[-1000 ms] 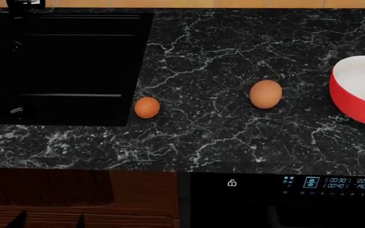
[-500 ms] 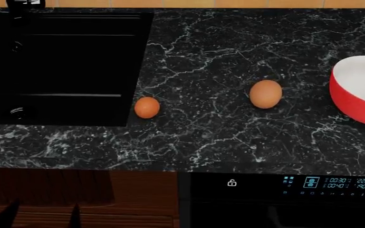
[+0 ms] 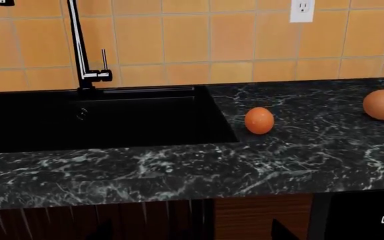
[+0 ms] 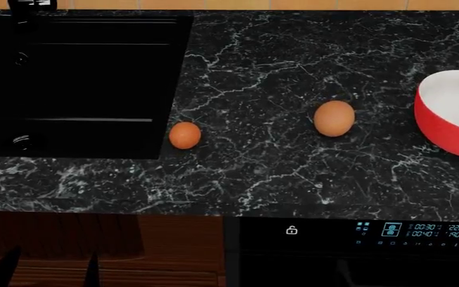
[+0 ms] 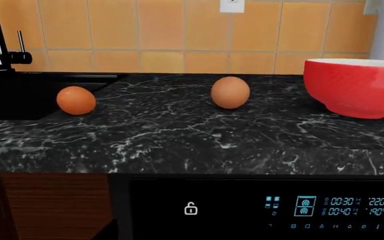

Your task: Place the eggs and milk next to the bowl.

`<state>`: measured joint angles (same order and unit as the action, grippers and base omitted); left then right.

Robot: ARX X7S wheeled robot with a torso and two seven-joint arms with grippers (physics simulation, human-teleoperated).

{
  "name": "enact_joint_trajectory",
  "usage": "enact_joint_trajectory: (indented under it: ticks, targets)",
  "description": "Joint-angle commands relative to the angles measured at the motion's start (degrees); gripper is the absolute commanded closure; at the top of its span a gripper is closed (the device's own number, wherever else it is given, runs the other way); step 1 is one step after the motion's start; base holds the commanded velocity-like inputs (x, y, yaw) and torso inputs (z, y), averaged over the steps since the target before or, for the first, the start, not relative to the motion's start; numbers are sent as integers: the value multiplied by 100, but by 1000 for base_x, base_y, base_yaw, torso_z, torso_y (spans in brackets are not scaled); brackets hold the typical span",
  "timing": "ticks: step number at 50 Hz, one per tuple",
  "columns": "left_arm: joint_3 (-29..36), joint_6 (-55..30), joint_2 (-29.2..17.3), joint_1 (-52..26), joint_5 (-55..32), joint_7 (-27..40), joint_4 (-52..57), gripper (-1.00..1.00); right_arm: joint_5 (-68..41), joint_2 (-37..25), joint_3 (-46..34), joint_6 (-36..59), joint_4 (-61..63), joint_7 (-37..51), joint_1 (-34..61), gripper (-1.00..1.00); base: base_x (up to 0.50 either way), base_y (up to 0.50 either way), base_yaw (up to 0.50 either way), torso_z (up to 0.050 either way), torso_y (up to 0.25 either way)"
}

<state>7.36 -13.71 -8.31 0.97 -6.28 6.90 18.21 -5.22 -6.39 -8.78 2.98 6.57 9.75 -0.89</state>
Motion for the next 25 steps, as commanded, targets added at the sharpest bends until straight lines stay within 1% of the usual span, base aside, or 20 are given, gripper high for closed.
enact_joint_trajectory:
  ticks: [1,25]
  targets:
    - [-72,379,112,22,5,-130,-409,-100,47,63,52,-63,-134,-103,15,-100,0,0,0,0,0]
    - [-72,379,112,22,5,-130,-409,-100,47,63,52,-63,-134,-103,15,-100,0,0,0,0,0]
